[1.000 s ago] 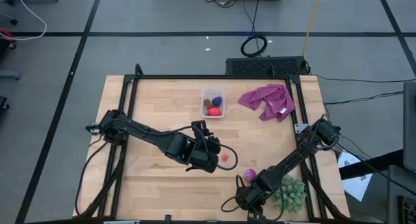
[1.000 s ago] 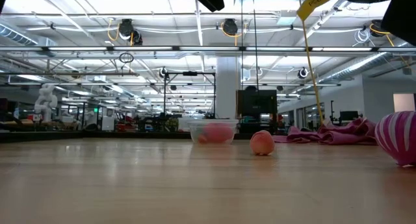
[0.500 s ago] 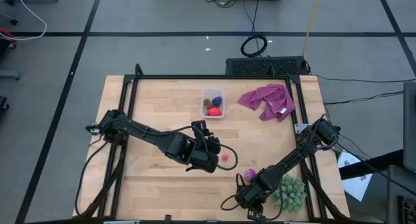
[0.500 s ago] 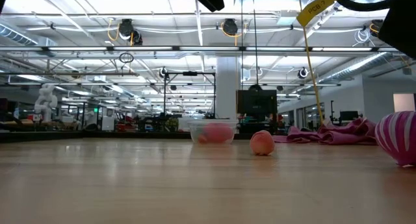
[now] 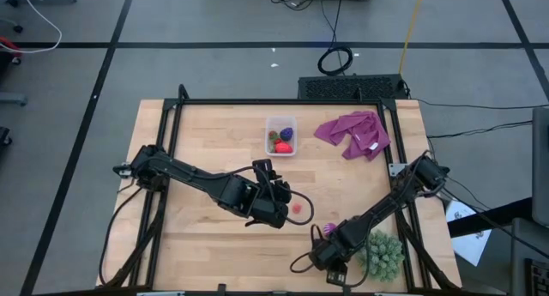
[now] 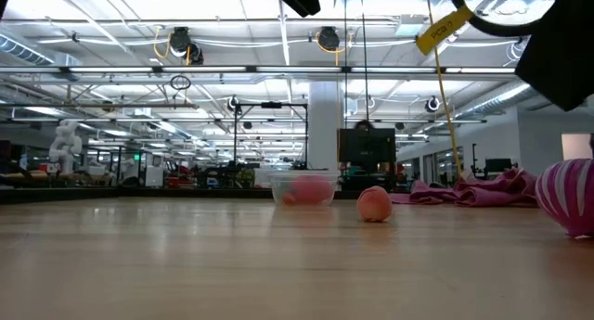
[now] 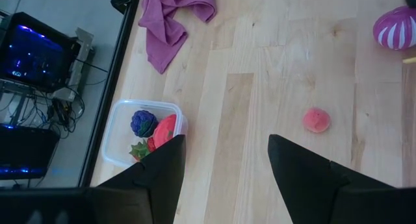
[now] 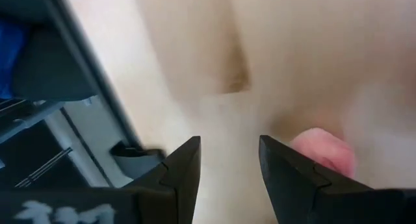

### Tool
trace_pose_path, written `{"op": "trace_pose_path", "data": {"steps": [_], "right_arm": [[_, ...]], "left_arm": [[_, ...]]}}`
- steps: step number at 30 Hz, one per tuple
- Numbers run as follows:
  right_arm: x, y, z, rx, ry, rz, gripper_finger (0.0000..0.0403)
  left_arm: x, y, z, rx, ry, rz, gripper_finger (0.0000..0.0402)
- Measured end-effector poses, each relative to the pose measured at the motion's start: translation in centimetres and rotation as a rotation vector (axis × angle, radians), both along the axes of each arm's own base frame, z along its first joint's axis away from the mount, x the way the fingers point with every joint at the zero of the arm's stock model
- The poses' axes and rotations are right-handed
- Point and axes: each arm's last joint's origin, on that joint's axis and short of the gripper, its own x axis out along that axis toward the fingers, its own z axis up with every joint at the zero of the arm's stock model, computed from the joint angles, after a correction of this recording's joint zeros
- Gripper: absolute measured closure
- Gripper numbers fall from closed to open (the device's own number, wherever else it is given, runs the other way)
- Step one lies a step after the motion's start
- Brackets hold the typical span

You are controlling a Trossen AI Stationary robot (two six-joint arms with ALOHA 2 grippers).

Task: Pick and placing Produce into tupperware
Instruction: Put the bottom pink peach into the transparent bin

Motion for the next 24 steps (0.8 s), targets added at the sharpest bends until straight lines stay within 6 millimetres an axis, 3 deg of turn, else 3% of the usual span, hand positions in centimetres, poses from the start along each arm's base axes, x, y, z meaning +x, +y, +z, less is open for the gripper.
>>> {"op": "trace_pose_path", "data": {"steps": [16,24], "right_arm": [[-0.2,-4.7,-0.2,-0.213,0.144,0.073,0.0257],[-0.3,-6.3,1.1,-0.233,0.163,0.067,0.0257]], "left_arm": [[0.0,0.0,0.0,0.000,0.001,-0.001,0.0176],[0.0,0.0,0.0,0.000,0.001,-0.001,0.0176]]}}
